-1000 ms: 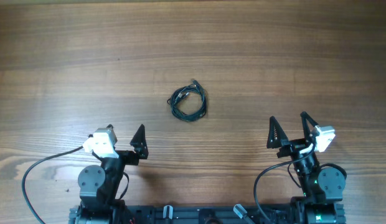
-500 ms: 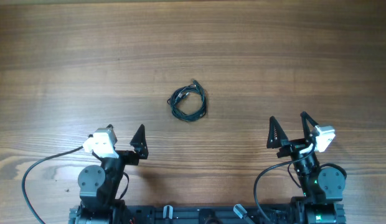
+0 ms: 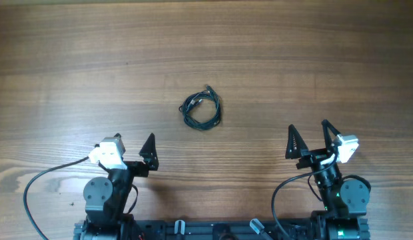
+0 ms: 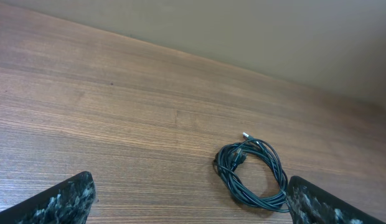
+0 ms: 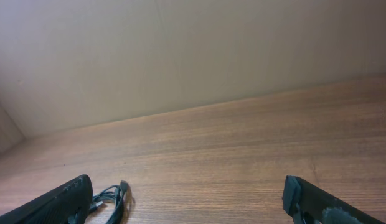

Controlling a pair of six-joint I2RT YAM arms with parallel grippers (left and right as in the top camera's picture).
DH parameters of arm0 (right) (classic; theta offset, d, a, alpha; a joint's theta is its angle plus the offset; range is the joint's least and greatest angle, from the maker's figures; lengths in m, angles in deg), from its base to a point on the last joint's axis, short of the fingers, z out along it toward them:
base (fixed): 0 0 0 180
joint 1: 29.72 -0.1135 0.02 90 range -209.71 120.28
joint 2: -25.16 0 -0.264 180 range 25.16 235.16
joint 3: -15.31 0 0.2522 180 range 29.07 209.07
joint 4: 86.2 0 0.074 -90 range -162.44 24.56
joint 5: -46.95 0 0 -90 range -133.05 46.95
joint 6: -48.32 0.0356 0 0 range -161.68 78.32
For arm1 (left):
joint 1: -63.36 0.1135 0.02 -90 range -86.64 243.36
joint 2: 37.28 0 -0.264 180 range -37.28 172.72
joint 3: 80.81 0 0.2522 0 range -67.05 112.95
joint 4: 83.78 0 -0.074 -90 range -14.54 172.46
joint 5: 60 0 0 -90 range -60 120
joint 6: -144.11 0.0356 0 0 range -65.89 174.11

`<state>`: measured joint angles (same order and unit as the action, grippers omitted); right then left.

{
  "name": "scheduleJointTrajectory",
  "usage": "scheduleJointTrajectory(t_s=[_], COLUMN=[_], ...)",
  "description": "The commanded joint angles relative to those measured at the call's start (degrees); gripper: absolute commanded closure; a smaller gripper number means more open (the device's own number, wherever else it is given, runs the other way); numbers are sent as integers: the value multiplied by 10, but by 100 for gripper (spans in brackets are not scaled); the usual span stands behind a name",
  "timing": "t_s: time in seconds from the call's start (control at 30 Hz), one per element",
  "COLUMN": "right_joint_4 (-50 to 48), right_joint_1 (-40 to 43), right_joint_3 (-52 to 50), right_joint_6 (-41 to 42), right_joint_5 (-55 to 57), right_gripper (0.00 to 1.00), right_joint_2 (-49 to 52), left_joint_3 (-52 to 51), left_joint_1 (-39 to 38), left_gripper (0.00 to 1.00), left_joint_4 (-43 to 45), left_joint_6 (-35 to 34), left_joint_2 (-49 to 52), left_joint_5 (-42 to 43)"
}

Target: Untangle cables

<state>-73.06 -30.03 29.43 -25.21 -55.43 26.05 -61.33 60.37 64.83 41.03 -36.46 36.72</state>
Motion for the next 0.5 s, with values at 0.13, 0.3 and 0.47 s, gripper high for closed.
scheduleJointTrajectory(t_s=[0.13, 0.3, 0.47], right_joint_4=[3, -22, -31], right_joint_1=[-1, -1, -1], right_joint_3=[-1, 1, 62], right_joint_6=[2, 30, 31], right_joint_5=[60, -36, -129], right_gripper=[0, 0, 0], right_joint_2=[-1, 1, 1], left_joint_3=[-3, 10, 140], left_joint_1=[1, 1, 1], left_gripper=[0, 0, 0], left_joint_4=[2, 37, -70], left_joint_6=[11, -9, -9], left_joint_2=[-6, -6, 30], left_joint_5=[-4, 59, 72])
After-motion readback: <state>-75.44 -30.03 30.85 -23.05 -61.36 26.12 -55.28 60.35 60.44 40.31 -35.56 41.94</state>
